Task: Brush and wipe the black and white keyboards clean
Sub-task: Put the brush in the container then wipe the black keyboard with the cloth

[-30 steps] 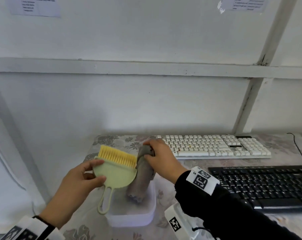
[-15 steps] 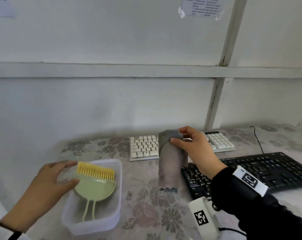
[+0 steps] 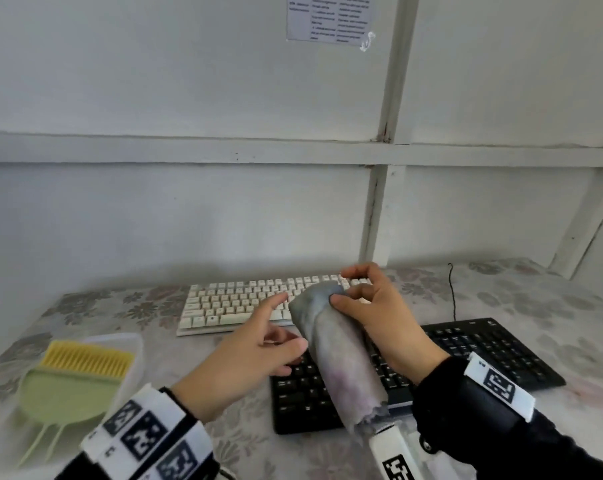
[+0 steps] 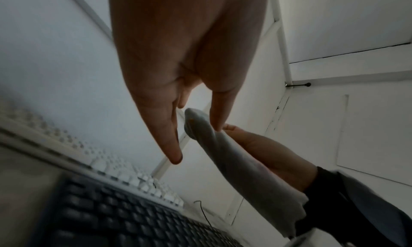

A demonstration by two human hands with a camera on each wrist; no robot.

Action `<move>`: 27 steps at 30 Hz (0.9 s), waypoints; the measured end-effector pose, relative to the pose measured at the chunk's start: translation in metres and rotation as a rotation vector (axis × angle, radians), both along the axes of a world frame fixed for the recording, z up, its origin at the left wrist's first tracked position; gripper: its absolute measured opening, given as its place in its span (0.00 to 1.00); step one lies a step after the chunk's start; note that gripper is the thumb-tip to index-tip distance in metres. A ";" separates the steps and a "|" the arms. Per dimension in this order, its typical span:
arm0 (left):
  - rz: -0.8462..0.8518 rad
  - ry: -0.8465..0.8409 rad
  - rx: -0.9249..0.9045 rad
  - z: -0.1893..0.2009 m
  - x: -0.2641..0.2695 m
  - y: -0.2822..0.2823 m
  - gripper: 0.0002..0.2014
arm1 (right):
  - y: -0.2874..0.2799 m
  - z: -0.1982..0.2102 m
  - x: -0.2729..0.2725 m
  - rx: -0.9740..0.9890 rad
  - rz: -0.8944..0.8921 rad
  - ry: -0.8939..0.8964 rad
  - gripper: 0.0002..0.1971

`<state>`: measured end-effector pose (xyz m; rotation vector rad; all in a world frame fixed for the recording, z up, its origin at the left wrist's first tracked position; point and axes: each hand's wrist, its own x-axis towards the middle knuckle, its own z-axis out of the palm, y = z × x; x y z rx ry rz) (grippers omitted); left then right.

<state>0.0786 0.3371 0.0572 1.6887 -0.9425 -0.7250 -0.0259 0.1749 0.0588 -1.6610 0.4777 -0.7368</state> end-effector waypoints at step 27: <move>-0.035 -0.273 0.691 -0.059 -0.015 -0.029 0.85 | -0.085 -0.046 0.024 -0.938 0.422 1.083 0.18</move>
